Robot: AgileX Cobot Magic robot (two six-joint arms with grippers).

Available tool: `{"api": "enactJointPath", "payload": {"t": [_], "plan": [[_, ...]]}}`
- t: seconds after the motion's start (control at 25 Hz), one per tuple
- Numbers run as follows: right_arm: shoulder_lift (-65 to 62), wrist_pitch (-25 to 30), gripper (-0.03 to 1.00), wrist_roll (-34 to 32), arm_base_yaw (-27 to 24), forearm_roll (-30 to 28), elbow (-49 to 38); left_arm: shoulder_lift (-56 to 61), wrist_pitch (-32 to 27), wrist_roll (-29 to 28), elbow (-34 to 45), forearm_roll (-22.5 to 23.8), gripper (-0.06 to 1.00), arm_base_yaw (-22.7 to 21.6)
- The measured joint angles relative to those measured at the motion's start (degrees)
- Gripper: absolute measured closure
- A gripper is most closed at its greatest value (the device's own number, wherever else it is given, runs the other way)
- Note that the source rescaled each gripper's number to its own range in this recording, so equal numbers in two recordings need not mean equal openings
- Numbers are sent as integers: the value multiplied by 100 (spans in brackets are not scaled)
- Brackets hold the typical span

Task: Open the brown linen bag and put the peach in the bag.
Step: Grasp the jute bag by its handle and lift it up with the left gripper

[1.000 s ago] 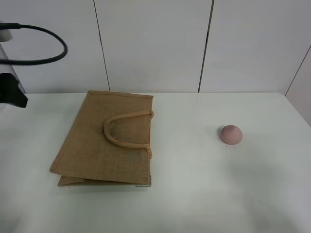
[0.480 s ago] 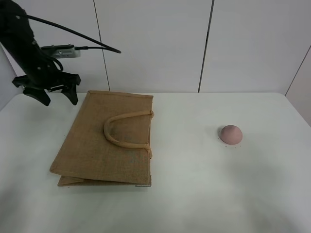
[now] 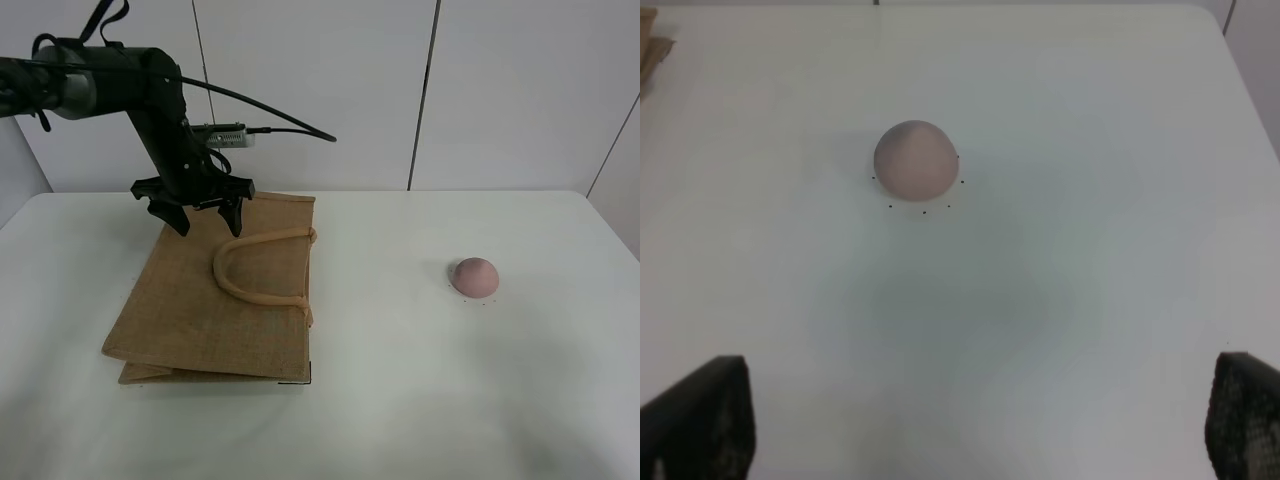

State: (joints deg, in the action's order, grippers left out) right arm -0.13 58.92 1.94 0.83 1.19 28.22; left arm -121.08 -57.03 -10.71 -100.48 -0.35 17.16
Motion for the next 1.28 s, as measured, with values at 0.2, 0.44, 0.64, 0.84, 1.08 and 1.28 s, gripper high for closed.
{"api": "enactJointPath", "payload": {"t": [0.2, 0.44, 0.64, 0.84, 1.08, 1.28], "plan": [[0, 0, -3, 0, 0, 0, 0, -361, 56, -34, -7, 0, -4, 0], [0, 0, -3, 0, 0, 0, 0, -754, 178, -34, -7, -280, -4, 0], [0, 0, -3, 0, 0, 0, 0, -968, 365, -10, -7, -270, -4, 0], [0, 0, -3, 0, 0, 0, 0, -1174, 535, -10, -7, -269, -4, 0], [0, 0, -3, 0, 0, 0, 0, -1279, 572, -8, 0, -221, 10, 0], [0, 0, -3, 0, 0, 0, 0, -1285, 534, 10, 0, -128, 59, 0]]}}
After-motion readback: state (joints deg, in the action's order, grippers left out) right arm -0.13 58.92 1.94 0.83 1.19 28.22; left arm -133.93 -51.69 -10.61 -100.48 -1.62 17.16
